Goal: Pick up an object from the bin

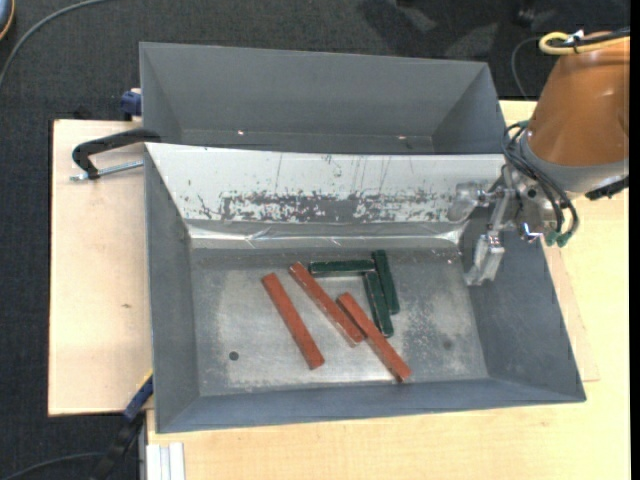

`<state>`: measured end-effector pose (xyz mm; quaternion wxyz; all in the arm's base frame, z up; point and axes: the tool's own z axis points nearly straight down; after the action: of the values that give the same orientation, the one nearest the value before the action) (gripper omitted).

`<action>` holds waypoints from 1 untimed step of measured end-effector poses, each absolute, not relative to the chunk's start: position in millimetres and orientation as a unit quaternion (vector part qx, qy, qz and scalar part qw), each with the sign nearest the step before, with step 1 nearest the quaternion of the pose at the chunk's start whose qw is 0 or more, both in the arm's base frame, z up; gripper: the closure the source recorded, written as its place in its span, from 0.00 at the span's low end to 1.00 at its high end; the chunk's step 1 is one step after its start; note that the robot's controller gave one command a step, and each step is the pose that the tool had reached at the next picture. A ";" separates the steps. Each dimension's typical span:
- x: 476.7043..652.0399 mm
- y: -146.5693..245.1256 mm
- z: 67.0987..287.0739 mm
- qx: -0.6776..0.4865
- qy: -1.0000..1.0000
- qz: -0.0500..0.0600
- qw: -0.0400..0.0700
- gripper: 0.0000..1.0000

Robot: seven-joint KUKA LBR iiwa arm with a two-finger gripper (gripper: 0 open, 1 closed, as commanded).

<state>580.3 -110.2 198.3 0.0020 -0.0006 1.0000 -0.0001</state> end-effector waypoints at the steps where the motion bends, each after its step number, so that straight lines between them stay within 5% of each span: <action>1: 560.4 -26.0 80.8 -0.169 0.986 0.002 -0.001 0.00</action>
Offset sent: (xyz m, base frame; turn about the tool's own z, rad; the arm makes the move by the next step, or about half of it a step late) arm -0.0198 0.0812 -0.1164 -0.3369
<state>560.4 -26.0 80.8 -0.0006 -0.1689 0.9856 0.0017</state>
